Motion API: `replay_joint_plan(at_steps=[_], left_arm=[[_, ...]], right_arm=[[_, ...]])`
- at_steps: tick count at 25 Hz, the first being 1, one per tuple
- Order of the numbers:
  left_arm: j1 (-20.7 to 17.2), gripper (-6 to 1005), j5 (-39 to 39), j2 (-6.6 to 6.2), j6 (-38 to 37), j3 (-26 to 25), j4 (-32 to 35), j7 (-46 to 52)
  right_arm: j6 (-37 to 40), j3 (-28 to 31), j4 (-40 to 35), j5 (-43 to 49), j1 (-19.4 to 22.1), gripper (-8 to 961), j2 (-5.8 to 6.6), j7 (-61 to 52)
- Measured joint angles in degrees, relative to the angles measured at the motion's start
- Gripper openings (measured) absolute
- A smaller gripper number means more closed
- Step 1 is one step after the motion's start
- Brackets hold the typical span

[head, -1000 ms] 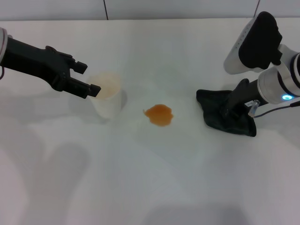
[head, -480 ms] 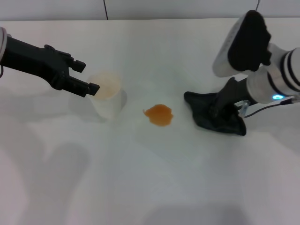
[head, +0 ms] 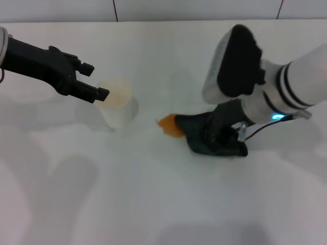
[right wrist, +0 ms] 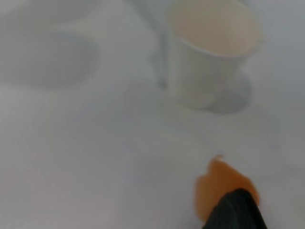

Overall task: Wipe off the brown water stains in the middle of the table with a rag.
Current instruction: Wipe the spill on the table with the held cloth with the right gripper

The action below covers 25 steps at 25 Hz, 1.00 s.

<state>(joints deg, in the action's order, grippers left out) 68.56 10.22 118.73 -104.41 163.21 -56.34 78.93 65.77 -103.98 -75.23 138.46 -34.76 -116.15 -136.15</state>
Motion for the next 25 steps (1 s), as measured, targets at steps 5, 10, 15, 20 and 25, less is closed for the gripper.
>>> replay_joint_plan(at_steps=[5, 10, 15, 20, 25], left_arm=[[0.2, 843, 0.0, 0.00, 0.0, 0.0, 0.0, 0.0], [0.5, 843, 0.0, 0.00, 0.0, 0.0, 0.0, 0.4], [0.7, 842, 0.0, 0.00, 0.0, 0.0, 0.0, 0.6], [0.7, 842, -0.1, 0.05, 0.0, 0.0, 0.1, 0.7], [0.7, 843, -0.1, 0.08, 0.0, 0.0, 0.4, 0.7]], right_arm=[[-0.3, -3.9, -0.6, -0.8, -1.3, 49, -0.05, -0.5], [-1.7, -9.1, -3.1, -1.5, -1.6, 49, -0.04, -0.3], [-6.2, -13.5, -3.1, -1.0, -2.5, 49, -0.04, 0.0], [-10.3, -13.8, 1.2, -0.2, -4.4, 49, -0.04, -0.2], [-12.7, -11.9, 7.0, 0.1, -6.6, 49, -0.05, -0.6]])
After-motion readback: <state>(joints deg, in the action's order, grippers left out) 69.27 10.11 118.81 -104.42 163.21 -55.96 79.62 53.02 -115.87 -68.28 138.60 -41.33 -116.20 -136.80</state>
